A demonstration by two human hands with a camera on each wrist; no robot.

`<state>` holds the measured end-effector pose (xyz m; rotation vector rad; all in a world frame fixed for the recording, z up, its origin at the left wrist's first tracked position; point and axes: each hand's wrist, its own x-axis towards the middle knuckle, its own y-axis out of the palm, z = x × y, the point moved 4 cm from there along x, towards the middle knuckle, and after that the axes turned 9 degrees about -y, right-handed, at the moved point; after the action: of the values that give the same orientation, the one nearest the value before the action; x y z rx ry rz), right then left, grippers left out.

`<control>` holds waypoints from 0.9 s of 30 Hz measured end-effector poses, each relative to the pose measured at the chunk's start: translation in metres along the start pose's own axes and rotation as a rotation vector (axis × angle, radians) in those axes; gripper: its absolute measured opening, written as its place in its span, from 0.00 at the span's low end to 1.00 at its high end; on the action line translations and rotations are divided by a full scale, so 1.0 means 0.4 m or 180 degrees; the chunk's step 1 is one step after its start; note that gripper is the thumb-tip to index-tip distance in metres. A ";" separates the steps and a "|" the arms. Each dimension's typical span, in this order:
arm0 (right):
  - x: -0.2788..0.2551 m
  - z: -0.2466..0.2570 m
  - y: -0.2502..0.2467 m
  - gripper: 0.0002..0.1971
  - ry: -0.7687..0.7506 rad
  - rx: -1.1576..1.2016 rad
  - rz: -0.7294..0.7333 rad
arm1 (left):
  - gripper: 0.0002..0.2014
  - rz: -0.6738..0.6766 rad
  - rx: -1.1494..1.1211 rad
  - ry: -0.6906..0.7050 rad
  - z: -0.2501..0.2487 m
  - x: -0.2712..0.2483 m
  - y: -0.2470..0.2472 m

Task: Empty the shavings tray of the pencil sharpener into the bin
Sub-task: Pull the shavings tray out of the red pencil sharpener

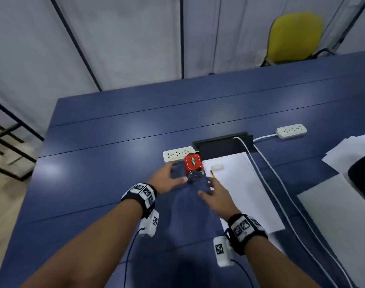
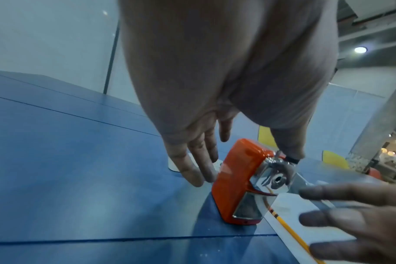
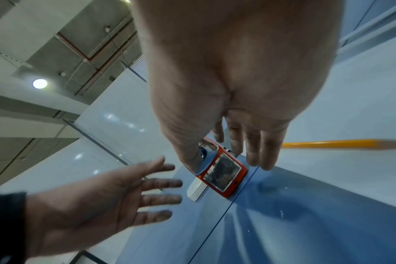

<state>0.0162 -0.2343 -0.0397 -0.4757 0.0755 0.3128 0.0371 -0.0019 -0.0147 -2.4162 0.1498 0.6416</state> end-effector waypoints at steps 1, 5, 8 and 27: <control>0.020 0.014 -0.002 0.22 -0.0103 0.0113 -0.0036 | 0.50 -0.0012 -0.0021 0.0066 -0.017 0.028 0.018; 0.087 0.014 0.018 0.26 -0.0165 0.0313 -0.0052 | 0.58 0.0028 -0.0018 -0.0051 -0.063 0.101 0.055; 0.123 -0.015 0.044 0.27 -0.0169 0.0264 -0.0012 | 0.49 -0.0014 -0.0140 -0.0066 -0.069 0.130 0.068; -0.173 0.117 0.208 0.32 -0.0447 -0.0373 0.1367 | 0.48 -0.0601 0.0011 -0.0362 0.147 -0.311 0.037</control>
<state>-0.0755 -0.1617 -0.0246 -0.5511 0.0219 0.7741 -0.0999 0.0157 -0.0033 -2.3479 -0.1229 0.6879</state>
